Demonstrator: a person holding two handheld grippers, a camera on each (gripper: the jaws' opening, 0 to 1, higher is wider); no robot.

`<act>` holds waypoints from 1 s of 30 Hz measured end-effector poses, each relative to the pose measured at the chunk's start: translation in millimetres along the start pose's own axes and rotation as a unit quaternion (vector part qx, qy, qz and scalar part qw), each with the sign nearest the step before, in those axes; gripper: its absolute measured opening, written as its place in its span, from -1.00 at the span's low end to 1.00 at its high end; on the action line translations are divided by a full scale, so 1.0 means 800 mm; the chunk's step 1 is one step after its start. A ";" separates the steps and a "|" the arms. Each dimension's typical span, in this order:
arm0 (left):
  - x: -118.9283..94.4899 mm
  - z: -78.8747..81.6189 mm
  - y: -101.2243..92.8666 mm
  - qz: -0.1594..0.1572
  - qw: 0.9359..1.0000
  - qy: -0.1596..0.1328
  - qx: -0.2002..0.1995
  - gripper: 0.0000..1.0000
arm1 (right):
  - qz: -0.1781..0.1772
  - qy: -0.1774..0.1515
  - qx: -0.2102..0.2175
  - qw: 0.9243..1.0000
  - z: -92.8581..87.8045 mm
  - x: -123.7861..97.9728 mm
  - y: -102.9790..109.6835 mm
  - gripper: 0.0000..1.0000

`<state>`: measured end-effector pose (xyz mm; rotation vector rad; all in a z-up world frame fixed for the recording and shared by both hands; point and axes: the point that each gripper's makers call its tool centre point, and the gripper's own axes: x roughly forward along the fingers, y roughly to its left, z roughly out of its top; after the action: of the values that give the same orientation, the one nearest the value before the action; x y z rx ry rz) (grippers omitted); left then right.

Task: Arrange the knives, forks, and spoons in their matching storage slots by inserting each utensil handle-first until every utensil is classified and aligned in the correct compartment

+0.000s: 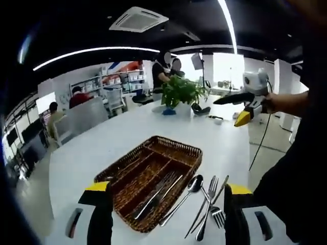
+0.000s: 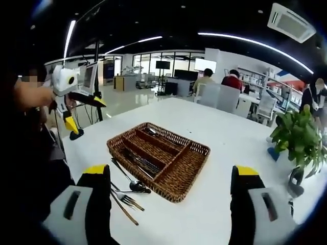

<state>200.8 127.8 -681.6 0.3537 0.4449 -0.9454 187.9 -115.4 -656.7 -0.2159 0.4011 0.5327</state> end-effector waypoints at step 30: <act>0.105 -0.066 -0.060 -0.129 0.980 0.094 0.115 0.21 | -0.024 0.018 0.019 0.999 -0.029 -0.015 -0.024 0.99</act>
<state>192.1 69.1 -774.3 0.6090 0.5661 -1.2270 181.0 -144.0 -670.7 -0.1982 0.4399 0.4744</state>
